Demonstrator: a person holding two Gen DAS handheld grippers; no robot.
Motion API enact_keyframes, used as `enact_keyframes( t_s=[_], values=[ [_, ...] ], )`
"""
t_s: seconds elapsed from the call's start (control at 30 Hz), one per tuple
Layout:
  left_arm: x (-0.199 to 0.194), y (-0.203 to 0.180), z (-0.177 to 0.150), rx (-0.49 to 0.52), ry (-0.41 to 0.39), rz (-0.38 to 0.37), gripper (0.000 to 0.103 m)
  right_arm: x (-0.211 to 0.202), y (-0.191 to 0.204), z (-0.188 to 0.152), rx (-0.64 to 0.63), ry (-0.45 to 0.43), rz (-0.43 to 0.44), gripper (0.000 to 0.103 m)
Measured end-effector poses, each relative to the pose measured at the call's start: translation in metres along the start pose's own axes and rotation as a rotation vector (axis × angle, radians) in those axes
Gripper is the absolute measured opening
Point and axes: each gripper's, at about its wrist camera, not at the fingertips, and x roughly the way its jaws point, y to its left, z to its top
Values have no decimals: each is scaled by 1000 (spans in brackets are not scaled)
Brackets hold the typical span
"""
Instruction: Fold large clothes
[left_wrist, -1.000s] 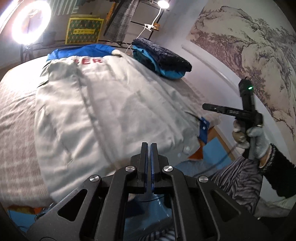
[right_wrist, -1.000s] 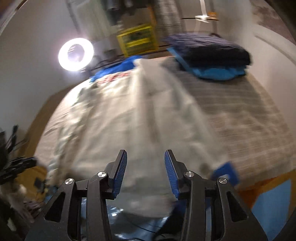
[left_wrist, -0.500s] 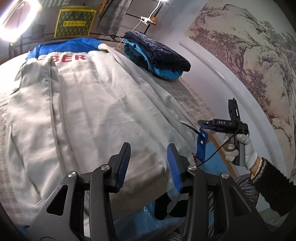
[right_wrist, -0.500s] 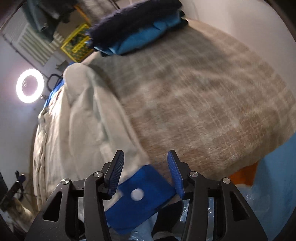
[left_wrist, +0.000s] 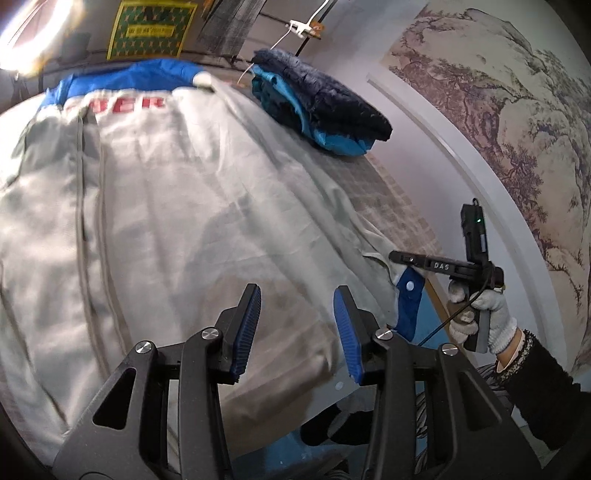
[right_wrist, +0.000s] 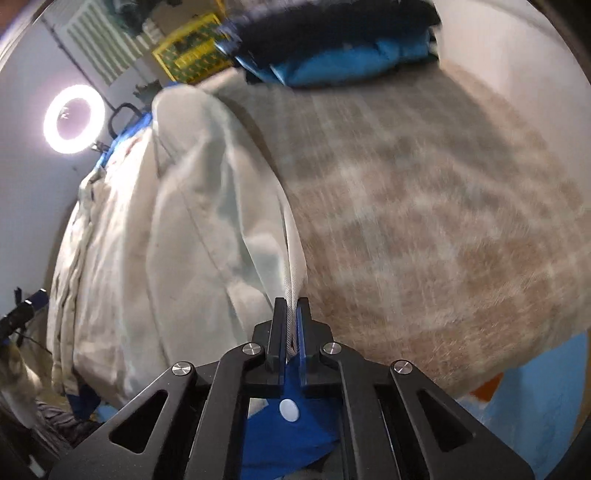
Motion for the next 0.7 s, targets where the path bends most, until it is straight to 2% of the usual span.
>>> enact_keyframes(
  t_s=[0.23, 0.37, 0.4, 0.47, 0.57, 0.63, 0.7],
  values=[
    [-22, 0, -4, 11, -90, 3, 41, -72, 35, 12, -46, -215, 54, 3],
    [-17, 29, -9, -123, -77, -28, 41, -105, 78, 13, -128, -335, 101, 3],
    [-18, 34, -8, -130, -79, -27, 41, -109, 95, 9, -169, -348, 127, 3],
    [-27, 40, -6, -116, -114, 19, 41, -109, 125, 0, -250, -334, 175, 3],
    [-41, 55, -1, -157, -155, 22, 41, -89, 181, -27, -458, -248, 192, 3],
    [-49, 67, 1, -187, -177, 35, 41, -64, 213, -50, -606, -154, 172, 3],
    [-52, 77, 3, -217, -187, 41, 41, -35, 238, -80, -776, -60, 105, 3]
  ],
)
